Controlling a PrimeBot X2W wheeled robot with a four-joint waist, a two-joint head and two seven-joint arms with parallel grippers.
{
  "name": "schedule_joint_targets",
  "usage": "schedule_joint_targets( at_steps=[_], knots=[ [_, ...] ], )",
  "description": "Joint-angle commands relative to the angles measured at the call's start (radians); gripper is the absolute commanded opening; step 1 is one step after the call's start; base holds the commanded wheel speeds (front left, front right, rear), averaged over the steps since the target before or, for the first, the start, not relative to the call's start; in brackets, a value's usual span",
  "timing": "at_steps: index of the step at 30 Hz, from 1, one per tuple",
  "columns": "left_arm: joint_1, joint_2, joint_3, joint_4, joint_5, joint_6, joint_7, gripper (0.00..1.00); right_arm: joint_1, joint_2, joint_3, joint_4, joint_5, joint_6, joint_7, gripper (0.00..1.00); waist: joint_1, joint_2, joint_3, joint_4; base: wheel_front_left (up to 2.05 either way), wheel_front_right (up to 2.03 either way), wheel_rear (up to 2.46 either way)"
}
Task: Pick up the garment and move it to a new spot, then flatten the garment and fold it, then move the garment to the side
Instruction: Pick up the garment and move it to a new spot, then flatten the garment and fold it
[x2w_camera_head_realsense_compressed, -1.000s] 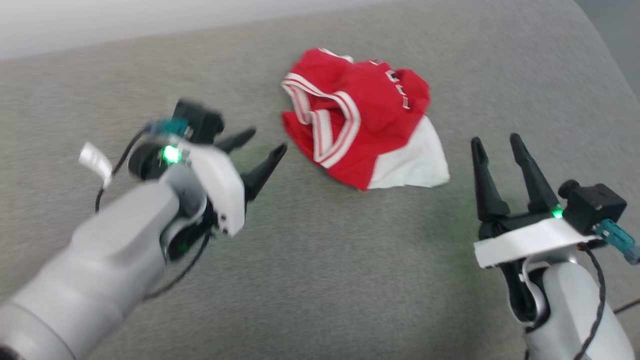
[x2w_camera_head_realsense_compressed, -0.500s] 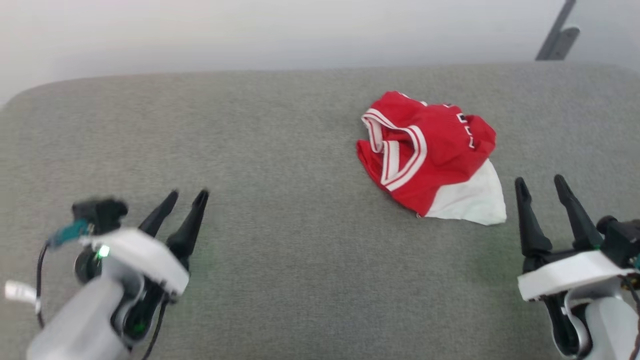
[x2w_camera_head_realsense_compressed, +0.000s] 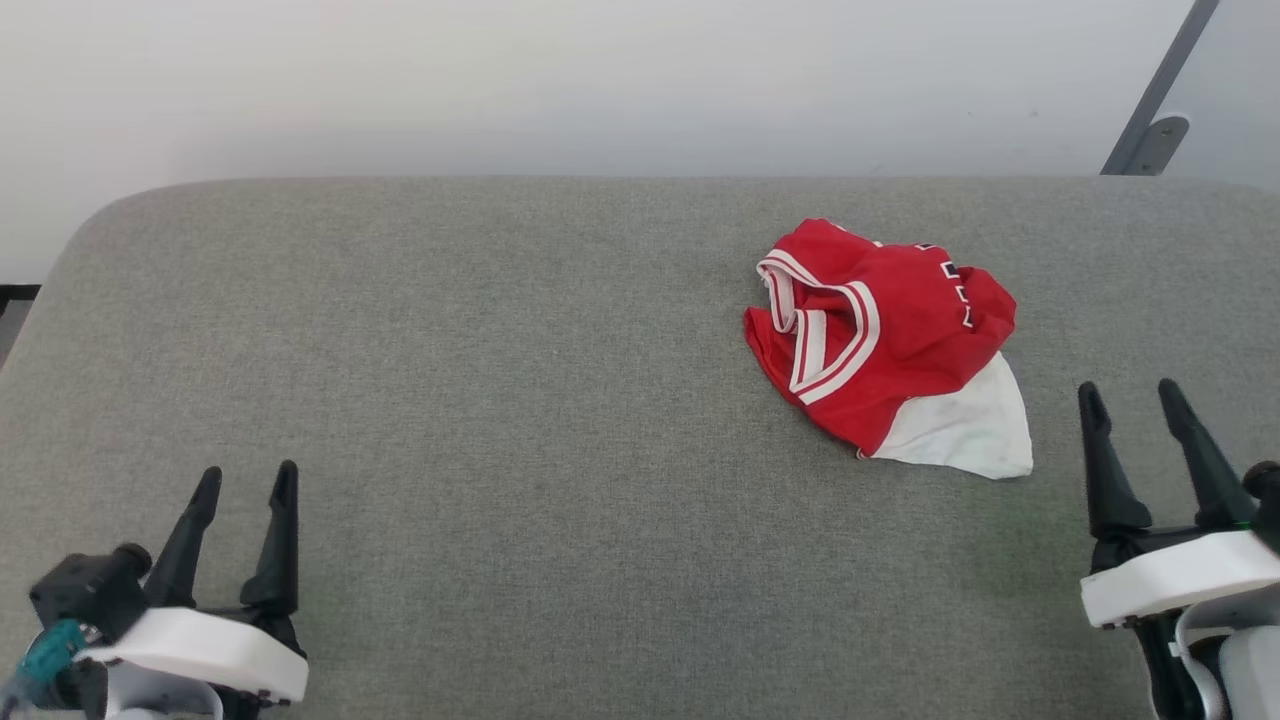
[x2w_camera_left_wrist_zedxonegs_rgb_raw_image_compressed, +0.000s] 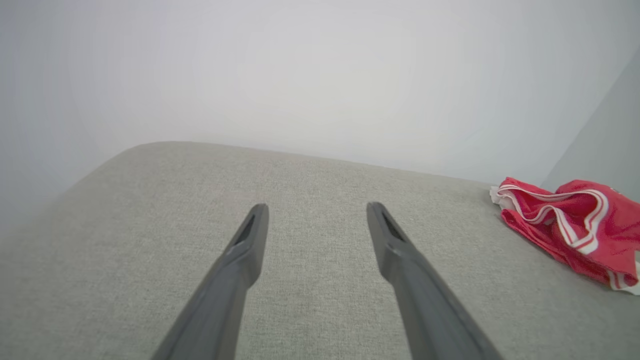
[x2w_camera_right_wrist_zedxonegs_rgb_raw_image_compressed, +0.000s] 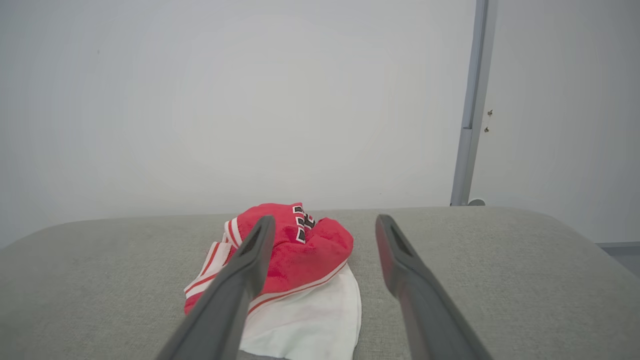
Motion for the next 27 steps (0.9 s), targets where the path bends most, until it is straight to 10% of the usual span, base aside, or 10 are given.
schedule_joint_targets(
  at_steps=[1,10,27],
  knots=[
    [0.033,-0.030,0.051,-0.041,0.094,0.004,-0.004,1.00,0.006,0.000,-0.014,-0.015,-0.007,0.000,0.004,1.00,0.0000,0.0000,-0.005,0.000,0.00,0.00,0.00],
    [0.108,-0.131,0.178,-0.148,0.361,0.012,-0.003,1.00,0.015,0.021,-0.037,-0.057,-0.021,0.000,0.015,1.00,0.0000,0.0000,0.009,-0.007,0.00,0.00,0.00],
    [0.101,-0.200,0.201,-0.156,0.427,-0.001,-0.003,1.00,-0.039,0.012,-0.019,0.008,-0.008,0.000,0.111,1.00,0.0000,0.0000,0.048,-0.003,0.00,0.00,0.00]
  ],
)
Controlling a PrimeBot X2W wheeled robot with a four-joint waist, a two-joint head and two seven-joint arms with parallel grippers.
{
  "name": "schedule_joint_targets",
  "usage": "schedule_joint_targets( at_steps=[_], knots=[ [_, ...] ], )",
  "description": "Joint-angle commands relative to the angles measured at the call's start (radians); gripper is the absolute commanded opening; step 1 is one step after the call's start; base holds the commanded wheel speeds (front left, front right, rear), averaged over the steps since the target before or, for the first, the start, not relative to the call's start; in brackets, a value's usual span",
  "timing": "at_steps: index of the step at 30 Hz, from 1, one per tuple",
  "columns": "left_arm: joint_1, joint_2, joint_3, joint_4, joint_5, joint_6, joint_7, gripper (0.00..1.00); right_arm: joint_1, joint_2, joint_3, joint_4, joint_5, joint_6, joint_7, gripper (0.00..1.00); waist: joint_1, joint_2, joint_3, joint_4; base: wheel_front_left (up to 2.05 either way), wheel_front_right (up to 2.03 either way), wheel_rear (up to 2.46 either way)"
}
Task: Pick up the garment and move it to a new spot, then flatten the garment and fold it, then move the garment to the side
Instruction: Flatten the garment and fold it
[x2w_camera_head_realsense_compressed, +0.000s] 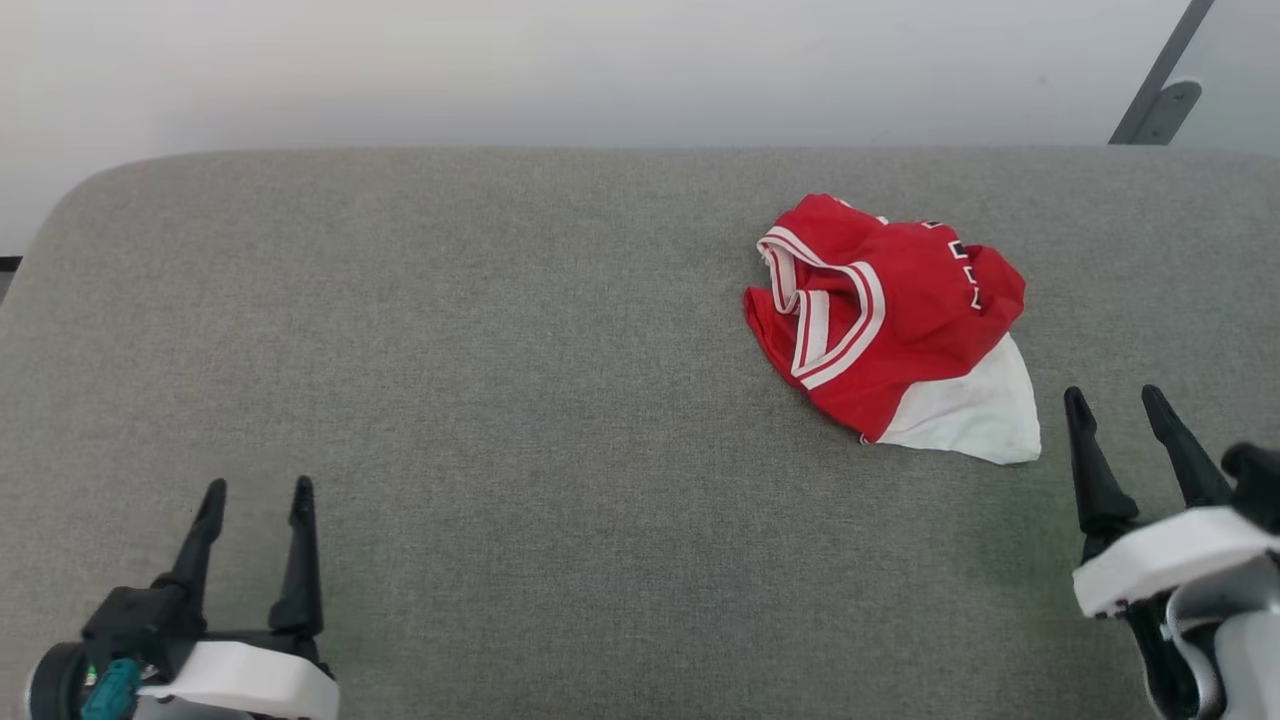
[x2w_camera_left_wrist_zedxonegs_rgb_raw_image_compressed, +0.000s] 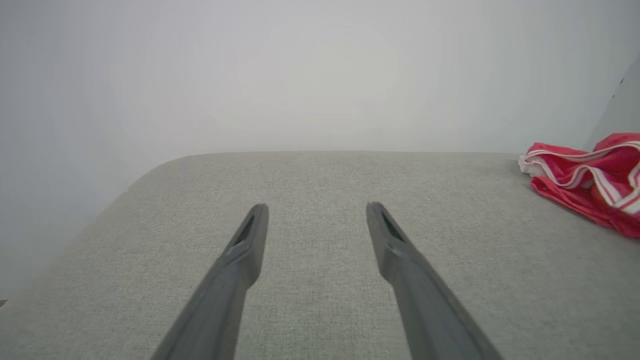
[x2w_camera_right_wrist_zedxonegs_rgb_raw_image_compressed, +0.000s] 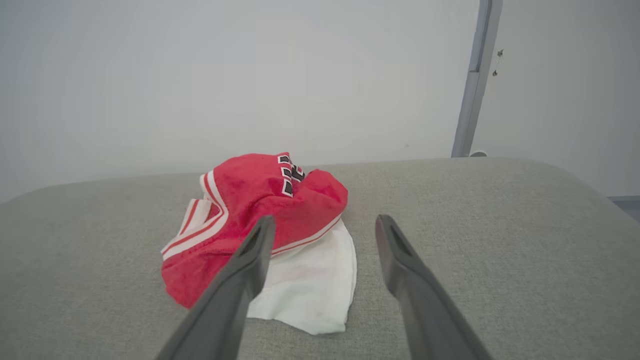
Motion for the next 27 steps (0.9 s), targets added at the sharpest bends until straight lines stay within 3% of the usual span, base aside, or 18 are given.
schedule_joint_targets(
  at_steps=[1,6,16,21,26,27],
  knots=[
    [-0.005,-0.003,-0.009,-0.003,0.005,-0.004,-0.002,1.00,-0.028,-0.013,0.008,0.011,0.002,0.000,0.035,1.00,0.0000,0.0000,0.011,0.001,0.00,0.00,0.00],
    [-0.038,-0.022,-0.030,-0.011,-0.005,-0.004,-0.002,1.00,-0.109,-0.098,0.049,0.055,0.009,0.000,0.255,1.00,0.0000,0.0000,0.063,0.021,0.00,0.00,0.00],
    [-0.116,-0.065,-0.084,0.008,-0.021,-0.004,-0.002,1.00,-0.277,-0.270,0.144,0.023,0.105,0.000,0.884,1.00,0.0000,0.0000,0.186,0.075,0.00,0.00,0.00],
    [-0.161,-0.079,-0.105,0.015,-0.028,-0.003,-0.002,1.00,-0.317,-0.292,0.135,-0.010,0.117,0.000,1.050,1.00,0.0000,0.0000,0.241,0.106,0.00,0.00,0.00],
    [-0.193,-0.089,-0.116,0.020,-0.032,-0.003,-0.002,1.00,-0.303,-0.291,0.141,-0.021,0.123,0.000,1.112,1.00,0.0000,0.0000,0.271,0.124,0.00,0.00,0.00],
    [-0.199,-0.090,-0.116,0.021,-0.031,-0.003,-0.002,1.00,-0.297,-0.291,0.146,-0.025,0.125,0.000,1.118,0.72,0.0000,0.0000,0.277,0.126,0.00,0.00,0.00]
  ],
)
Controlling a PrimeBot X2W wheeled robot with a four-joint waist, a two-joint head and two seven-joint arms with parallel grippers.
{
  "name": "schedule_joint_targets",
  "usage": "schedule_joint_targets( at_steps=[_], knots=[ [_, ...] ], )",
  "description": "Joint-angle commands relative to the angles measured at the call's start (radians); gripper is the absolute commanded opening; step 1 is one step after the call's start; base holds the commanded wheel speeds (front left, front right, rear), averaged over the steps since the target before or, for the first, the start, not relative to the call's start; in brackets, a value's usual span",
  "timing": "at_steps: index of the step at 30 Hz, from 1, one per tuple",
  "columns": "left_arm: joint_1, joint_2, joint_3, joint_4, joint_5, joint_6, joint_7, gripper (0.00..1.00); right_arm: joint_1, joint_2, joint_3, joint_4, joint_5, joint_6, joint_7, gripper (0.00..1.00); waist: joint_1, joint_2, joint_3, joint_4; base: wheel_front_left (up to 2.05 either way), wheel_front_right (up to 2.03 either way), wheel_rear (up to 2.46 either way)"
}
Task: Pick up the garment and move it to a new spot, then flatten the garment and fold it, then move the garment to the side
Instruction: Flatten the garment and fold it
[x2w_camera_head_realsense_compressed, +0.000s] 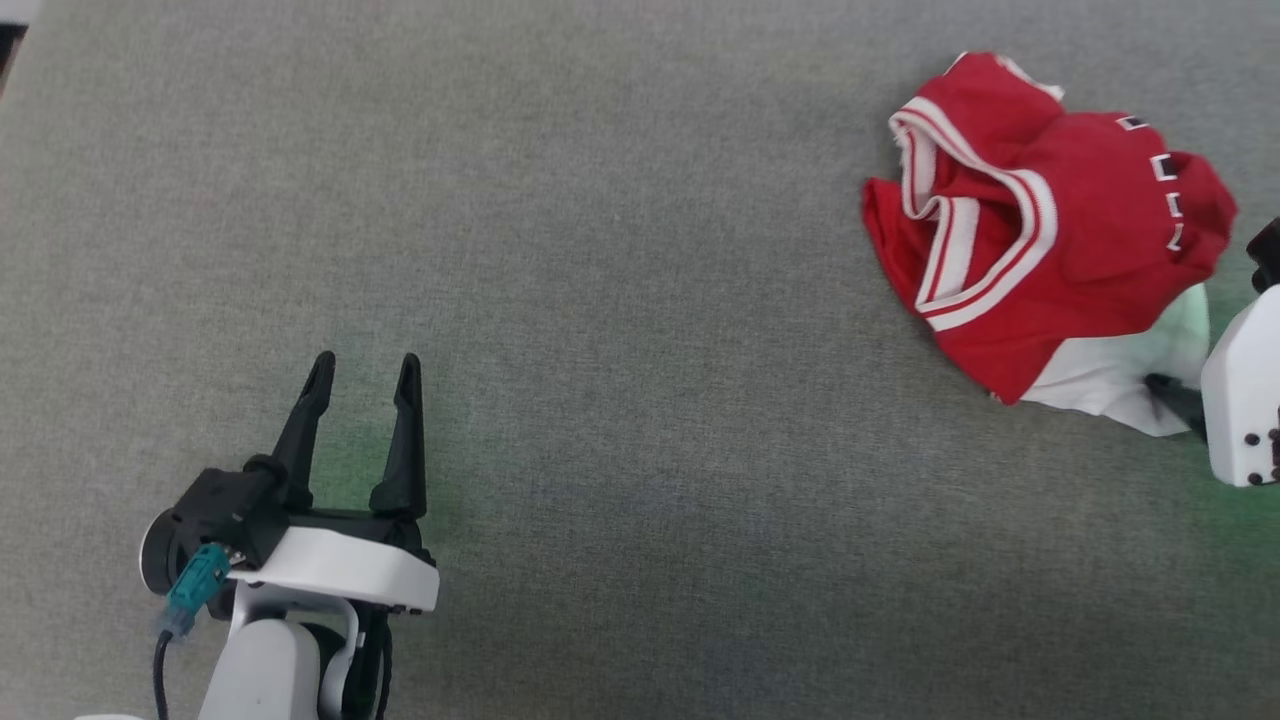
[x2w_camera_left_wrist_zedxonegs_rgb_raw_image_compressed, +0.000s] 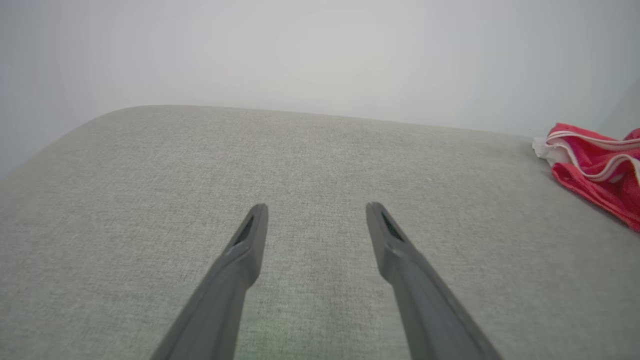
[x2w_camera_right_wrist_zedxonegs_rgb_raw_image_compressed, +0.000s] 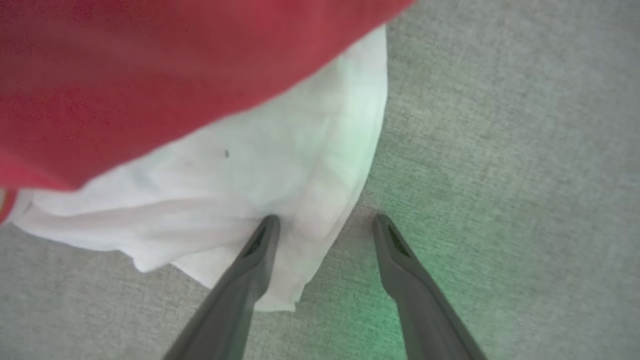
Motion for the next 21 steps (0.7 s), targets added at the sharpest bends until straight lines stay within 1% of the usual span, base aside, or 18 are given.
schedule_joint_targets(
  at_steps=[1,2,6,11,14,19,21],
  knots=[
    [-0.014,-0.003,0.000,0.001,-0.002,-0.002,-0.002,1.00,0.022,0.019,0.025,0.016,0.010,0.000,0.009,0.42,0.0000,0.0000,0.014,0.009,0.00,0.00,0.00],
    [-0.019,-0.004,0.000,0.002,-0.002,-0.002,-0.002,1.00,0.029,0.023,0.025,0.015,0.020,0.000,0.014,0.00,0.0000,0.0000,0.018,0.009,0.00,0.00,0.00],
    [-0.028,-0.001,0.005,0.004,-0.001,-0.002,-0.002,1.00,0.050,0.019,0.026,0.008,0.031,0.000,0.040,0.00,0.0000,0.0000,0.024,-0.006,0.00,0.00,0.00],
    [-0.039,0.013,0.004,0.002,0.005,-0.002,-0.002,1.00,0.057,0.000,-0.040,0.002,0.027,-0.003,0.013,0.00,0.0000,0.0000,0.021,-0.041,0.00,0.00,0.00],
    [-0.042,0.023,-0.001,-0.004,0.007,-0.002,-0.002,1.00,0.063,-0.011,-0.123,-0.004,0.021,-0.002,-0.028,0.00,0.0000,0.0000,0.022,-0.062,0.00,0.00,0.00],
    [-0.051,0.040,-0.001,-0.014,0.007,-0.002,-0.002,1.00,0.110,-0.031,-0.328,0.005,-0.012,-0.002,-0.111,0.00,0.0000,0.0000,0.037,-0.100,0.00,0.00,0.00],
    [-0.055,0.050,0.001,-0.018,0.005,-0.002,-0.002,1.00,0.134,-0.029,-0.410,0.014,-0.021,-0.002,-0.135,0.00,0.0000,0.0000,0.044,-0.113,0.00,0.00,0.00]
  ],
)
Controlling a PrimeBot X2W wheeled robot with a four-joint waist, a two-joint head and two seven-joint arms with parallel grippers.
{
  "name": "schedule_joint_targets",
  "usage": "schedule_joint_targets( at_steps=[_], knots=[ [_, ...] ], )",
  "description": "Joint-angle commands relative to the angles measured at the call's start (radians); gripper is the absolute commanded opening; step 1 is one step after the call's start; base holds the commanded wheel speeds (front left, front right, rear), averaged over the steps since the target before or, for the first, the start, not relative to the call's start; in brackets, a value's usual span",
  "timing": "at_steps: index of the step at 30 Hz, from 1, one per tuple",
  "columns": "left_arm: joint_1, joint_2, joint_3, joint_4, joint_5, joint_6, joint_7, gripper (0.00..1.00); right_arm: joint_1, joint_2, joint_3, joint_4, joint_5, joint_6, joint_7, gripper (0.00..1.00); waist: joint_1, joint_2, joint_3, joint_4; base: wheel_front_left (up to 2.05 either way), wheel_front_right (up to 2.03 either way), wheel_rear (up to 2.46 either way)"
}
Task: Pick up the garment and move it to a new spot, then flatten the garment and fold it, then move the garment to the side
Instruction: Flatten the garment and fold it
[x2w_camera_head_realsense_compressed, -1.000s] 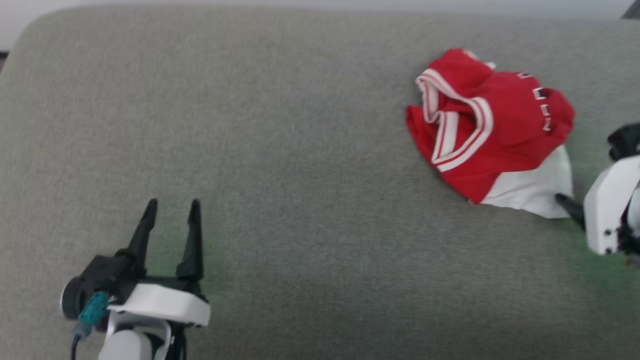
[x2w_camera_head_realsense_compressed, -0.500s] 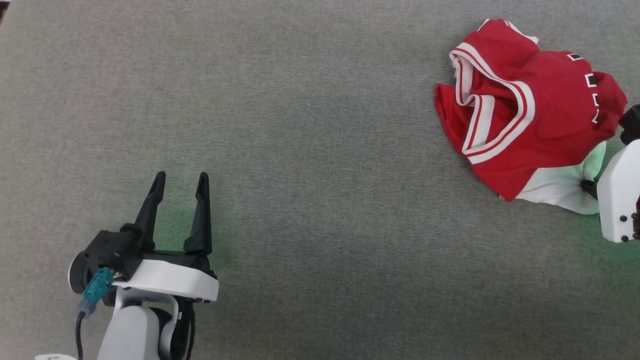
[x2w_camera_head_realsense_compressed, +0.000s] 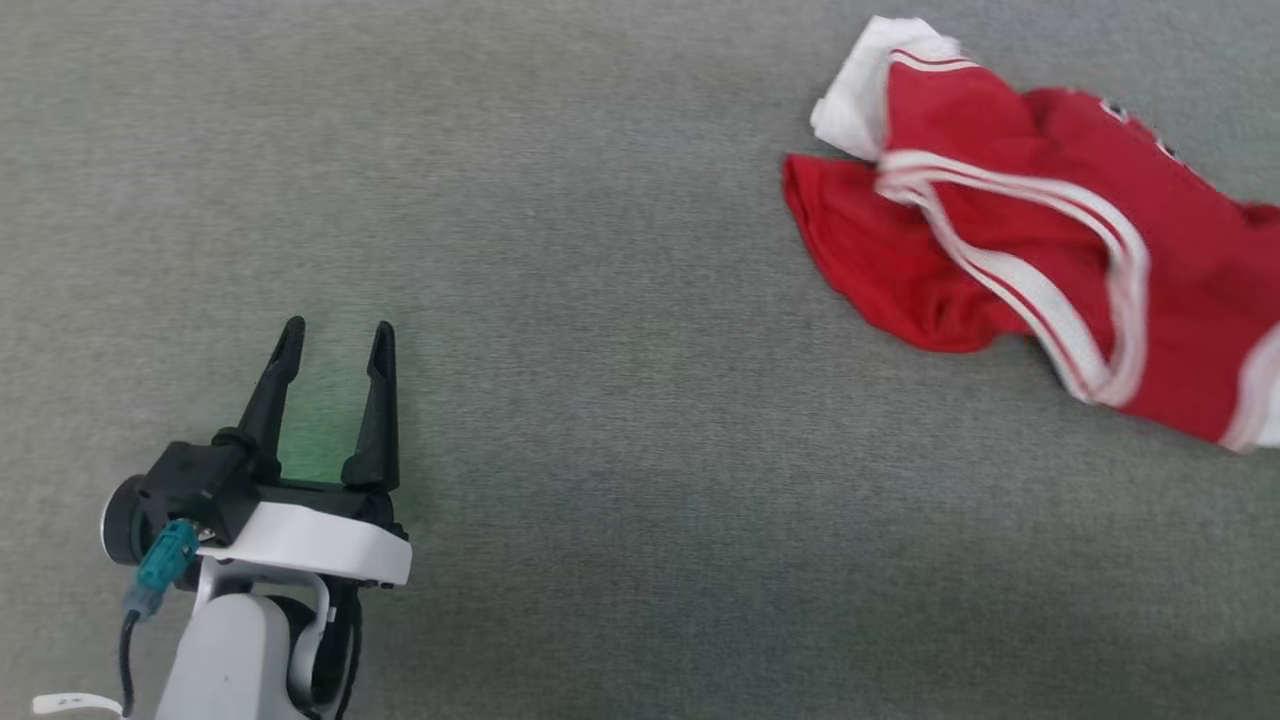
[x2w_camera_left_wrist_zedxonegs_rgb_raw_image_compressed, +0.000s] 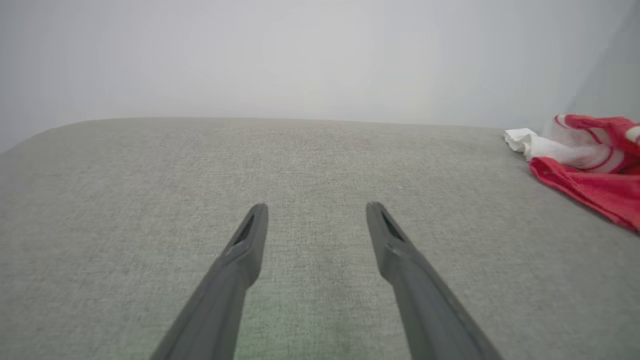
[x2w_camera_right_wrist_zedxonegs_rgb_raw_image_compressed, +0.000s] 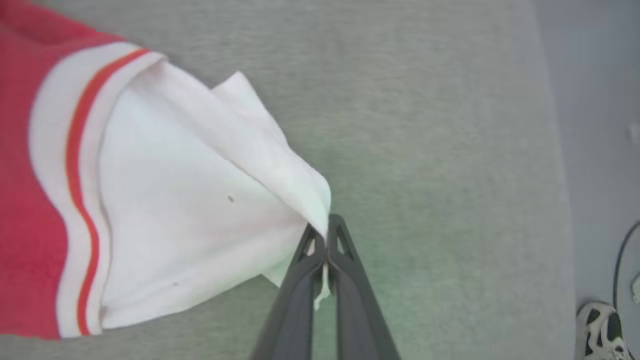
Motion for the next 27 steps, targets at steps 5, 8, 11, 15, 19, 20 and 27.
schedule_joint_targets(
  at_steps=[5,8,11,15,19,20,27],
  knots=[
    [-0.023,0.022,-0.003,-0.008,0.002,-0.002,-0.002,1.00,0.030,0.037,-0.170,0.021,-0.032,-0.005,-0.050,0.00,0.0000,0.0000,0.023,-0.036,0.00,0.00,0.00],
    [-0.034,0.037,-0.008,-0.009,0.000,-0.002,-0.002,1.00,0.019,0.053,-0.261,0.034,-0.069,-0.005,-0.086,0.00,0.0000,0.0000,0.031,-0.048,0.00,0.00,0.00],
    [-0.041,0.051,-0.008,-0.008,-0.004,-0.002,-0.002,1.00,0.001,0.092,-0.297,0.050,-0.111,-0.003,-0.124,0.00,0.0000,0.0000,0.034,-0.060,0.00,0.00,0.00],
    [-0.054,0.078,-0.032,-0.004,-0.019,-0.002,-0.002,1.00,-0.032,0.131,-0.291,0.060,-0.120,-0.003,-0.193,0.25,0.0000,0.0000,0.029,-0.080,0.00,0.00,0.00],
    [-0.089,0.122,-0.076,-0.001,-0.030,-0.002,-0.002,1.00,-0.052,0.173,-0.308,0.069,-0.123,-0.003,-0.273,1.00,0.0000,0.0000,0.024,-0.092,0.00,0.00,0.00],
    [-0.103,0.141,-0.097,0.000,-0.034,-0.002,-0.002,1.00,-0.051,0.175,-0.309,0.068,-0.128,-0.003,-0.301,1.00,0.0000,0.0000,0.022,-0.097,0.00,0.00,0.00],
    [-0.294,0.350,-0.351,0.025,-0.126,-0.002,0.011,1.00,-0.002,0.229,-0.225,0.013,-0.067,-0.003,-0.535,1.00,0.0000,0.0000,0.001,-0.187,0.00,0.00,0.00]
  ],
)
